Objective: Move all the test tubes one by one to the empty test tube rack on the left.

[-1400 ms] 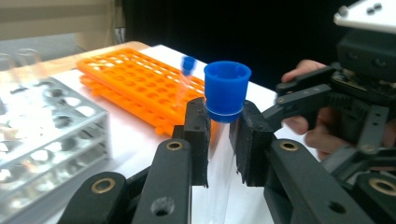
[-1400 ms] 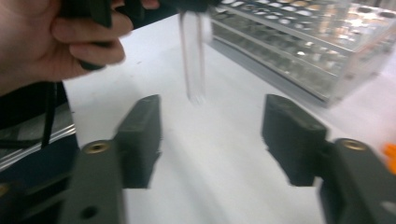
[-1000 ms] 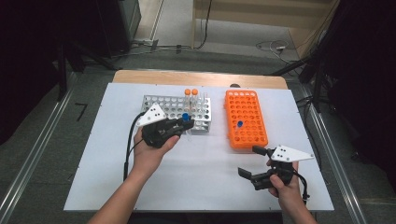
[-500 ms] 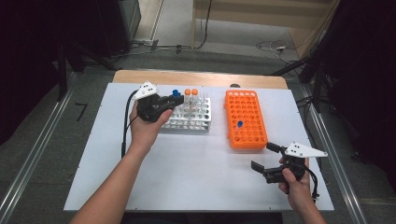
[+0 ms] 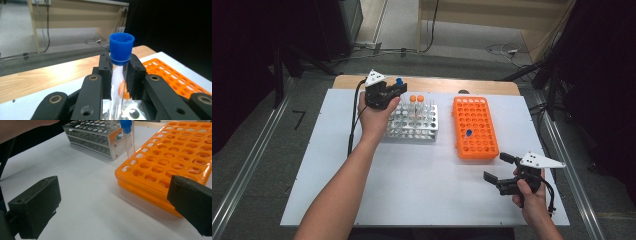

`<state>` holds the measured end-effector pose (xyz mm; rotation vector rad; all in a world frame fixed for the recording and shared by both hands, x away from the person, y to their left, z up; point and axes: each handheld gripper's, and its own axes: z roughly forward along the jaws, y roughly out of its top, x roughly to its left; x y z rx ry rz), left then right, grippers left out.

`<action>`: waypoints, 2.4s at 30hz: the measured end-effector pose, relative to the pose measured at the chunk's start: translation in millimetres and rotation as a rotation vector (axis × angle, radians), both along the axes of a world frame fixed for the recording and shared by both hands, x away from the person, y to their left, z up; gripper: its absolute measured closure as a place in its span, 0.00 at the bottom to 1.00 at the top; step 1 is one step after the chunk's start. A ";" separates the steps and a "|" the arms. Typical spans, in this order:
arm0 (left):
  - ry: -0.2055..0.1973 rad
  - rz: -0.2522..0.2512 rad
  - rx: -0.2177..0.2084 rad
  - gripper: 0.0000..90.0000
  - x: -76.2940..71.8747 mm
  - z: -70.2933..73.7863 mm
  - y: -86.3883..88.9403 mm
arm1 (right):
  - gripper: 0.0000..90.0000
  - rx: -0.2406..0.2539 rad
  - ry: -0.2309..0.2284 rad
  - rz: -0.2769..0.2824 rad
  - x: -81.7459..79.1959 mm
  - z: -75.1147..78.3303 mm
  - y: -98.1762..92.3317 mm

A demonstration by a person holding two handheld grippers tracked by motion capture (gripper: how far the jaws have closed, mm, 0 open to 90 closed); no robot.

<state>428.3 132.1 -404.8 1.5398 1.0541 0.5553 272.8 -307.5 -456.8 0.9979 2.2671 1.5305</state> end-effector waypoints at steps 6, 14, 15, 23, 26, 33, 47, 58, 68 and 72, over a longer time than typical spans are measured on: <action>0.016 0.039 0.056 0.86 9.7 -11.8 -7.6 | 0.00 0.006 -0.004 -0.007 0.6 -0.2 -3.8; 0.038 0.051 0.094 0.85 13.3 -20.5 -11.7 | 0.00 0.000 -0.001 -0.005 0.8 -1.2 -3.2; 0.042 0.053 0.094 0.83 12.9 -20.9 -11.7 | 0.00 -0.001 -0.002 -0.005 0.7 -1.2 -3.0; 0.083 0.048 0.061 0.59 7.9 -21.1 -5.8 | 0.00 -0.002 -0.001 -0.004 0.7 -1.4 -1.5; 0.092 0.052 0.036 0.44 0.7 -18.3 -2.2 | 0.00 -0.007 -0.001 -0.002 1.9 -1.7 -0.5; 0.072 -0.008 0.024 0.11 -30.7 -9.5 4.1 | 0.00 -0.022 -0.007 -0.008 11.2 -2.3 8.4; 0.030 -0.194 -0.014 0.00 -115.8 -11.9 5.1 | 0.22 -0.045 0.029 -0.072 43.8 -8.6 34.6; 0.019 -0.229 0.005 0.00 -163.8 -26.2 -1.1 | 0.57 -0.110 0.007 -0.116 66.3 -16.4 62.2; 0.039 -0.243 0.011 0.00 -176.4 -40.0 -5.5 | 0.79 -0.129 -0.022 -0.174 72.1 -23.1 77.2; 0.038 -0.245 0.004 0.00 -175.8 -39.6 -7.6 | 0.83 -0.135 -0.061 -0.188 70.3 -22.5 76.4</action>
